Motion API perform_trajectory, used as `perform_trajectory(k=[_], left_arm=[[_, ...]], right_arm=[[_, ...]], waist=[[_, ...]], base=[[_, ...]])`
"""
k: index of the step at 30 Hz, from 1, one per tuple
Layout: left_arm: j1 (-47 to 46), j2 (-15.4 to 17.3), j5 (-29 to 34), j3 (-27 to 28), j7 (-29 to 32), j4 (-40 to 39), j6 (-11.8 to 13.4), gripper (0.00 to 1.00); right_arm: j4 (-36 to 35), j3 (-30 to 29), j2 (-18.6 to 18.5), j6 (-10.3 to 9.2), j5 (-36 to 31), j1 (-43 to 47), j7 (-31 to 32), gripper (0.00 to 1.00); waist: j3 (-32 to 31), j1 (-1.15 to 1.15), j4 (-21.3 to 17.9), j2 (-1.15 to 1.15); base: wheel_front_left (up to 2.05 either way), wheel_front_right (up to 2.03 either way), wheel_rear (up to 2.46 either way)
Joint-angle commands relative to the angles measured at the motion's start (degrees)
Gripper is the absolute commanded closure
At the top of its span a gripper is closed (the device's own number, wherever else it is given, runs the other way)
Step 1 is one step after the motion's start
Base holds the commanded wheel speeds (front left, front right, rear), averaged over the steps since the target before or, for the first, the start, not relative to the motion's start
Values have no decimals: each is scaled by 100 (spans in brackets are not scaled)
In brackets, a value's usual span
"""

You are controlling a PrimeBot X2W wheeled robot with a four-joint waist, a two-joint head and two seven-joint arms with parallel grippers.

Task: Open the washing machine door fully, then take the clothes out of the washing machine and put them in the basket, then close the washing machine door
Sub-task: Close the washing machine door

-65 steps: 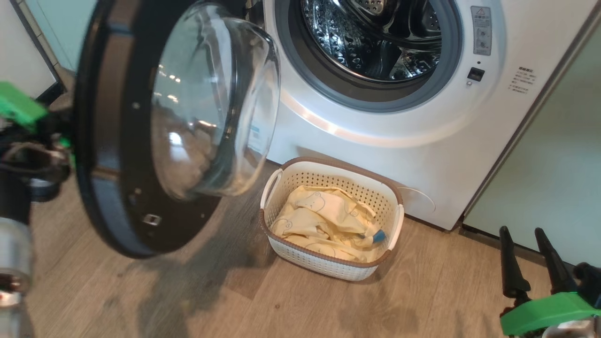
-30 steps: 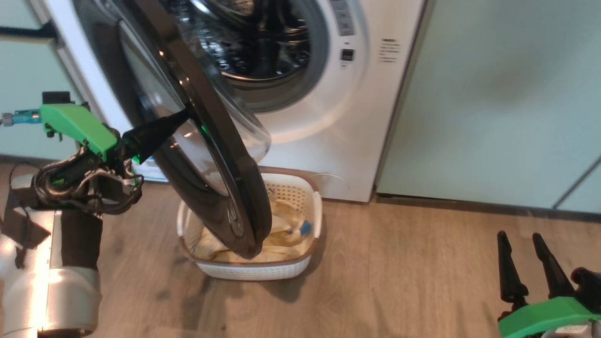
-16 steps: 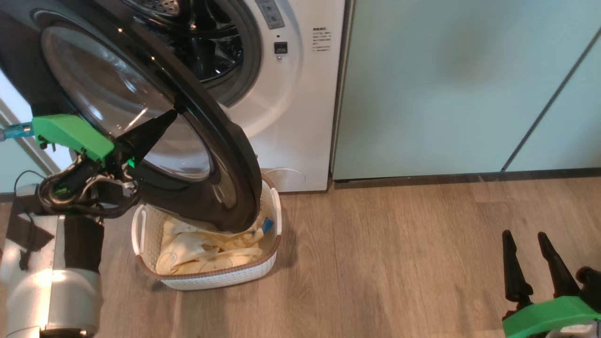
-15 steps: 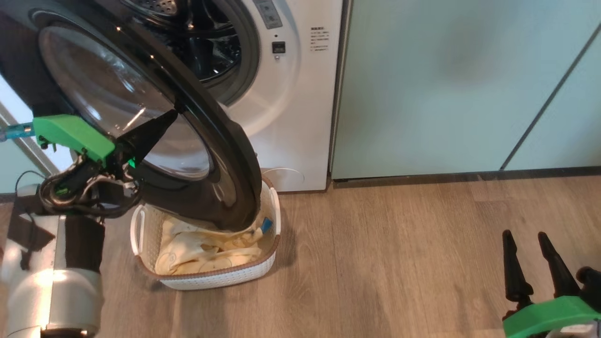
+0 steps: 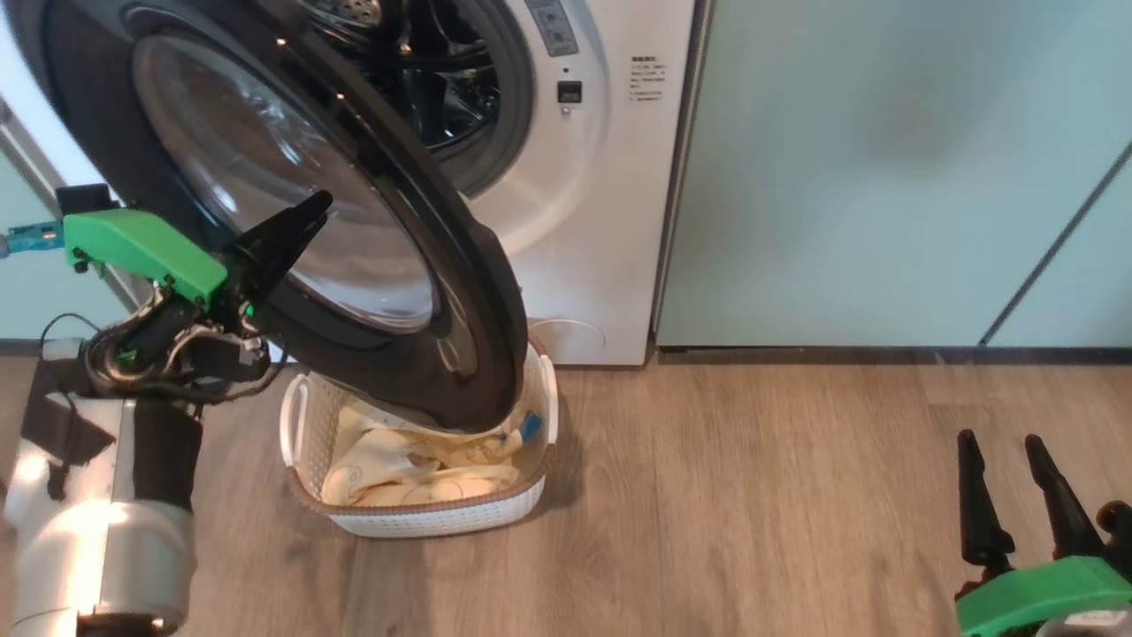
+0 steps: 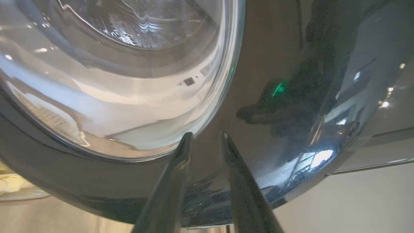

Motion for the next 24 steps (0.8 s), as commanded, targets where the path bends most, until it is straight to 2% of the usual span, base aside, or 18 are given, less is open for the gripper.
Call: perform_trajectory(k=[1, 2, 3, 4, 12, 18, 24], left_arm=[[-139, 305, 93, 95, -60, -213, -75, 56], [-80, 349, 184, 63, -157, -241, -82, 47], [-17, 378, 251, 49, -263, -267, -86, 13], [48, 418, 324, 27, -369, -302, -90, 0], [803, 825, 761, -596, -1392, -1084, -96, 0], [1447, 1301, 1177, -1439, -2756, -1615, -97, 0], [1909, 1744, 1647, -2233, -4304, -1448, -97, 0]], right_arm=[[-189, 86, -66, -15, -13, -207, -55, 0], [-187, 85, -64, -15, -14, -201, -55, 0], [-184, 85, -61, -15, -15, -195, -55, 0], [-183, 86, -58, -15, -15, -186, -55, 0], [-197, 79, -70, -15, -10, -139, -55, 0], [-194, 74, -81, -15, -7, -123, -55, 0], [-198, 77, -100, -15, 3, -86, -55, 0]], waist=[[-52, 0, 60, 0], [-75, 0, 88, 0], [-102, 0, 113, 0], [-125, 0, 135, 0], [-208, 0, 314, 0], [-247, 0, 359, 0], [-289, 0, 359, 0]], base=[[0, 0, 0], [0, 0, 0], [0, 0, 0], [0, 0, 0], [0, 0, 0], [0, 0, 0], [0, 0, 0]])
